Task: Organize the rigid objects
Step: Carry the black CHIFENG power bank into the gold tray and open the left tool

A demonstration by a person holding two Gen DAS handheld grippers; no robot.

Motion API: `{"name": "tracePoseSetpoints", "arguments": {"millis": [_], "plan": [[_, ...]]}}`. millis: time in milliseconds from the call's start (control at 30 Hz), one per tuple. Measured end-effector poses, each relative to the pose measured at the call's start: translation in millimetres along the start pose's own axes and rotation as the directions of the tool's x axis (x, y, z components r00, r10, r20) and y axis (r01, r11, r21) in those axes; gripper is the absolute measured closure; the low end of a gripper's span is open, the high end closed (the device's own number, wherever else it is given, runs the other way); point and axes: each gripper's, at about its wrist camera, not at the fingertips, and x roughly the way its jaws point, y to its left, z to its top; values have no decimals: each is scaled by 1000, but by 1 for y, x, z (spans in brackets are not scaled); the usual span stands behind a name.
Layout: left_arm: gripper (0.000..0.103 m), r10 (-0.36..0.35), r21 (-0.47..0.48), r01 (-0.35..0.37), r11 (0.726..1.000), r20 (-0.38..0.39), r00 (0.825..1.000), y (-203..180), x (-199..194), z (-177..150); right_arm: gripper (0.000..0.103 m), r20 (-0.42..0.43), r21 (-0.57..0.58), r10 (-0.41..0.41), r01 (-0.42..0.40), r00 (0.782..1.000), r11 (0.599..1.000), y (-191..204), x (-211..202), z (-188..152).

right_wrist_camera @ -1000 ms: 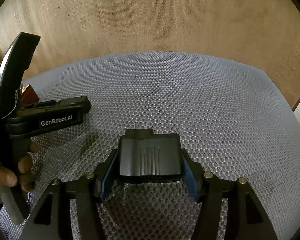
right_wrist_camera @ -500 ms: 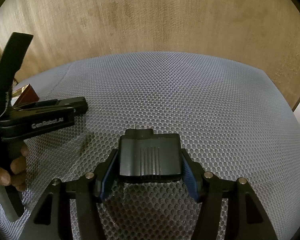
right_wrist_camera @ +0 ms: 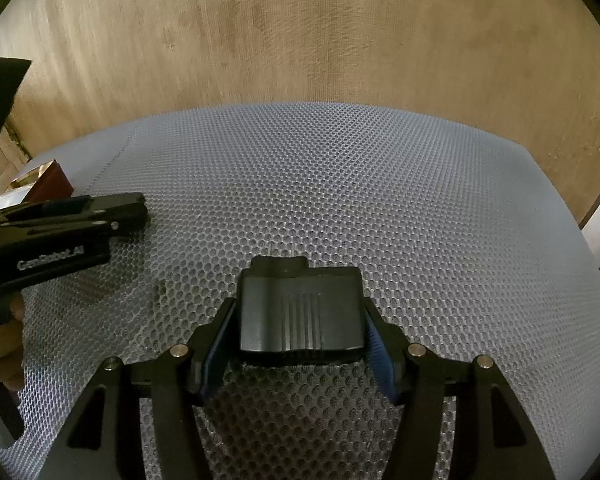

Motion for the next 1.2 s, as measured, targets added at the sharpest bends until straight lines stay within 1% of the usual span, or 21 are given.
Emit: {"name": "tracePoseSetpoints", "arguments": {"millis": [300,567,633,800,1067,1200], "plan": [[35,12,17,-13,1000,33,999,2,-33,-6,41,-1,-5,-6,6,1000,1000,3,0,1],[35,23,-1,-23,1000,56,998,19,-56,-7,41,-1,-6,-7,7,1000,1000,4,1,2],[35,26,-7,-26,1000,59,998,26,-63,-9,41,-1,-6,-8,8,1000,1000,4,1,3],[35,67,-2,-67,998,84,994,42,-78,-10,42,-1,-8,-10,10,1000,1000,6,1,3],[35,102,-33,-99,995,116,988,76,-106,-12,42,-1,-10,-11,11,1000,1000,6,1,4],[35,118,-50,-113,992,123,985,97,-114,-12,42,-1,-10,-12,12,1000,1000,6,2,5]]}}
